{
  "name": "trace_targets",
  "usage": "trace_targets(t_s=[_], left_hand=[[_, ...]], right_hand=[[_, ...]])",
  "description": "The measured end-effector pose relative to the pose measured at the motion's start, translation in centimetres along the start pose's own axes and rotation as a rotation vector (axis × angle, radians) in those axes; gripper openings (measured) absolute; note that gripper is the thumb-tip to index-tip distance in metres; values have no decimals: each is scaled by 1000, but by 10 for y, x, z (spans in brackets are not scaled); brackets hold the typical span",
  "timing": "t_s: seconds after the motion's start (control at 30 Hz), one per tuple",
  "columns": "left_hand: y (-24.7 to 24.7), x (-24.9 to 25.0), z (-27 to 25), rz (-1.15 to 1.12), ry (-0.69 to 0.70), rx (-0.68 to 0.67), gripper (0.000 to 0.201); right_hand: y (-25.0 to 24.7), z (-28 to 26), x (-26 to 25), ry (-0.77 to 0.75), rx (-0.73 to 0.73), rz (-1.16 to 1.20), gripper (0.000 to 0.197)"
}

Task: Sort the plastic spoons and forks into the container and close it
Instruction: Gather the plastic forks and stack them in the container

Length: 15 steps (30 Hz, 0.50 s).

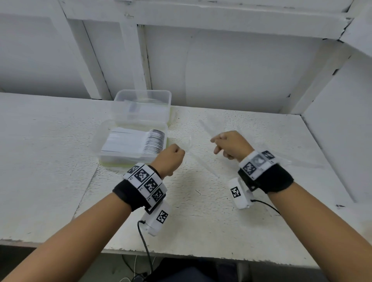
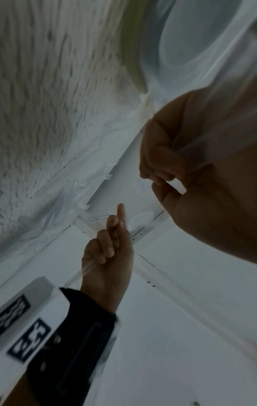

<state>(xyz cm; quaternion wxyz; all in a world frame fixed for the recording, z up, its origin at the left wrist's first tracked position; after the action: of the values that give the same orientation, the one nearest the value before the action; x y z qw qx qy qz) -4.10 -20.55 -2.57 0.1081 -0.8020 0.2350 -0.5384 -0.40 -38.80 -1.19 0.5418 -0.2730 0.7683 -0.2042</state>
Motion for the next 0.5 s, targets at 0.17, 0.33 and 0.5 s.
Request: trace_targets(t_s=[0.17, 0.33, 0.5], left_hand=[[29, 9, 22, -10, -35, -5, 25], [53, 11, 47, 332, -93, -23, 37], [54, 16, 59, 501, -56, -9, 41]], right_hand=[[-23, -42, 8, 62, -74, 655, 24], [-27, -61, 39, 130, -49, 693, 26], [-30, -74, 77, 206, 34, 487, 21]])
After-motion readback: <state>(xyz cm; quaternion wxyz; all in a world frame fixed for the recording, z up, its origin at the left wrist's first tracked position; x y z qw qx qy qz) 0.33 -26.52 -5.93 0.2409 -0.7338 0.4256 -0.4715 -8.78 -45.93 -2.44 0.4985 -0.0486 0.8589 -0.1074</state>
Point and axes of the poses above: each hand's wrist, its own z-axis towards the middle knuckle, its own y-axis out of the palm, x = y × z, the point moved 4 cm from there along z, towards the middle knuckle, and after that the axes turned 1 degree about -z, right-handed, at the moved point
